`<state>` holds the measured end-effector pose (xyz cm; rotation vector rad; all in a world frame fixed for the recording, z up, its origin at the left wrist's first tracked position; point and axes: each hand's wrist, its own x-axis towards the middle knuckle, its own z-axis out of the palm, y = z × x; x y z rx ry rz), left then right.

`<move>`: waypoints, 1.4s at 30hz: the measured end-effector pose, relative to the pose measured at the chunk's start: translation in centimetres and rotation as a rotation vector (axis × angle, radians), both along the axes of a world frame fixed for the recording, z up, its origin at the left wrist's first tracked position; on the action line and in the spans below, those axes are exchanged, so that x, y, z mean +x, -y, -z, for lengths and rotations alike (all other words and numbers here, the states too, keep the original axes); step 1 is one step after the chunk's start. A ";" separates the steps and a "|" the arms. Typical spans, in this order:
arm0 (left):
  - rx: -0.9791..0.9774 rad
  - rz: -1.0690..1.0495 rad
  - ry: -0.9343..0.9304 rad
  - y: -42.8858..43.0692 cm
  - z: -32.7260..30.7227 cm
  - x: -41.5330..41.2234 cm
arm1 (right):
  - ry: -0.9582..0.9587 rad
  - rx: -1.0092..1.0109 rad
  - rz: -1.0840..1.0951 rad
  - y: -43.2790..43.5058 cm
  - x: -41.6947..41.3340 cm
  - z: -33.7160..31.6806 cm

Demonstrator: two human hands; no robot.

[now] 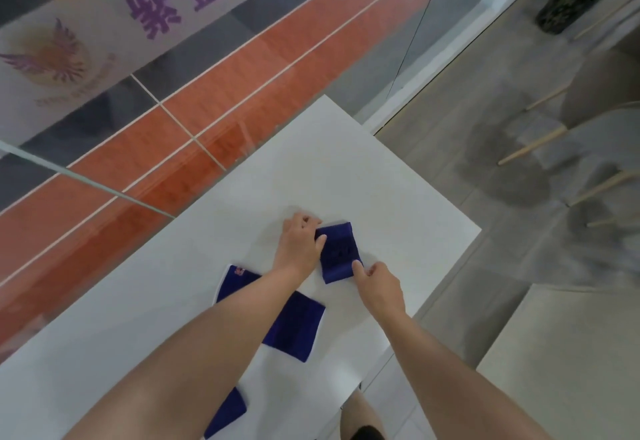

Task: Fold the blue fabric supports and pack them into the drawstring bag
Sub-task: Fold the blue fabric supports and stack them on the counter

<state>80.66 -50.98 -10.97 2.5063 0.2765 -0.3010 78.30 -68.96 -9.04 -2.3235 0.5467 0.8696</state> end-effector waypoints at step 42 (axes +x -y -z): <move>-0.354 -1.660 0.118 -11.1 -15.8 -88.9 | -0.460 0.354 -1.371 -30.1 -65.6 -16.5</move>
